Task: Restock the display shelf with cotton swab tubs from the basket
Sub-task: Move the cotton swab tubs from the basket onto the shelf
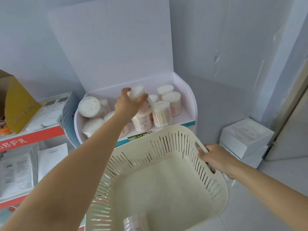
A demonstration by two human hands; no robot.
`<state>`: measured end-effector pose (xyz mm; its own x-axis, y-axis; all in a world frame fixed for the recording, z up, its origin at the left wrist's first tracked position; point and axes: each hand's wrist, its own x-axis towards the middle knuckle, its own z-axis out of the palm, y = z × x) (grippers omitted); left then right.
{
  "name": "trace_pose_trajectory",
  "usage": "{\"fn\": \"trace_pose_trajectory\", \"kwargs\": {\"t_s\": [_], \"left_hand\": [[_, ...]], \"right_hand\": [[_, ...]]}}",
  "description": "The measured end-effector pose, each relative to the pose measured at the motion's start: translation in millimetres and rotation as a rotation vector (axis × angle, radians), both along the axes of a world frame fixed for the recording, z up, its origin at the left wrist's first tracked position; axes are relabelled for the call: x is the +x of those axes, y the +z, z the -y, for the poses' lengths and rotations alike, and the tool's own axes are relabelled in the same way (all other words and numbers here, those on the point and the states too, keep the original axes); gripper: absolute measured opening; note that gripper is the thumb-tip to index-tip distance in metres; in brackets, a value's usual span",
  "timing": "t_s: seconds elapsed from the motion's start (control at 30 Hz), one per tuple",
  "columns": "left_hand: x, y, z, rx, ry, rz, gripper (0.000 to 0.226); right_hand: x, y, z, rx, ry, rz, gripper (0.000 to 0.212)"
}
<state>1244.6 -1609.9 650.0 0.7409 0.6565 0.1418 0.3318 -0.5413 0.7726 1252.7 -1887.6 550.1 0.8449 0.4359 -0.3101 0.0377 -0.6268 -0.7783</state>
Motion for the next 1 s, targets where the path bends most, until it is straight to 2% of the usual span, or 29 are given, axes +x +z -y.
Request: {"fn": "trace_pose_trajectory", "kwargs": {"t_s": [0.13, 0.3, 0.4, 0.47, 0.5, 0.57, 0.6, 0.63, 0.7, 0.77, 0.83, 0.9, 1.0], "left_hand": [[17.5, -0.3, -2.9, 0.146, -0.031, -0.070, 0.073], [36.3, -2.1, -17.6, 0.175, -0.023, -0.114, 0.071], [36.8, 2.5, -14.5, 0.182, -0.022, -0.165, 0.081], [23.6, 2.8, -4.8, 0.280, 0.000, -0.064, 0.079], [13.2, -0.1, 0.7, 0.390, -0.010, 0.073, 0.070], [-12.8, -14.1, 13.0, 0.578, -0.178, 0.356, 0.038], [-27.3, -23.7, 18.7, 0.630, -0.350, 0.344, 0.027], [-41.8, -35.9, 23.6, 0.659, -0.537, 0.204, 0.027], [-70.0, -65.2, 30.2, 0.611, -0.823, -0.280, 0.030], [-96.5, -98.6, 23.9, 0.464, -0.957, -0.778, 0.035], [-121.5, -131.6, 9.3, 0.492, -1.026, -1.138, 0.058], [-143.5, -160.6, -5.6, 0.594, -1.066, -1.339, 0.077], [-169.1, -184.5, -15.4, 0.714, -1.104, -1.406, 0.095]], "right_hand": [[2.0, 0.9, 1.0, -0.014, 0.004, -0.002, 0.019], [2.9, -1.2, -4.1, -0.013, -0.006, -0.006, 0.019], [5.0, -4.4, -6.7, -0.002, -0.019, 0.001, 0.022], [5.9, -6.1, -8.1, 0.020, -0.030, -0.003, 0.021], [6.4, -6.8, -8.8, 0.034, -0.036, -0.004, 0.020], [7.4, -9.2, -11.4, 0.058, -0.041, -0.001, 0.020], [7.8, -10.4, -12.9, 0.064, -0.040, 0.002, 0.019], [8.2, -11.8, -14.5, 0.062, -0.039, 0.002, 0.018], [8.4, -14.0, -18.6, 0.051, -0.036, 0.005, 0.018], [7.8, -15.3, -23.5, 0.048, -0.037, 0.004, 0.018], [5.9, -16.3, -28.5, 0.035, -0.029, 0.010, 0.018], [3.7, -17.0, -32.5, 0.021, -0.020, 0.021, 0.019], [-0.1, -17.4, -38.7, 0.006, 0.004, 0.024, 0.021]]}}
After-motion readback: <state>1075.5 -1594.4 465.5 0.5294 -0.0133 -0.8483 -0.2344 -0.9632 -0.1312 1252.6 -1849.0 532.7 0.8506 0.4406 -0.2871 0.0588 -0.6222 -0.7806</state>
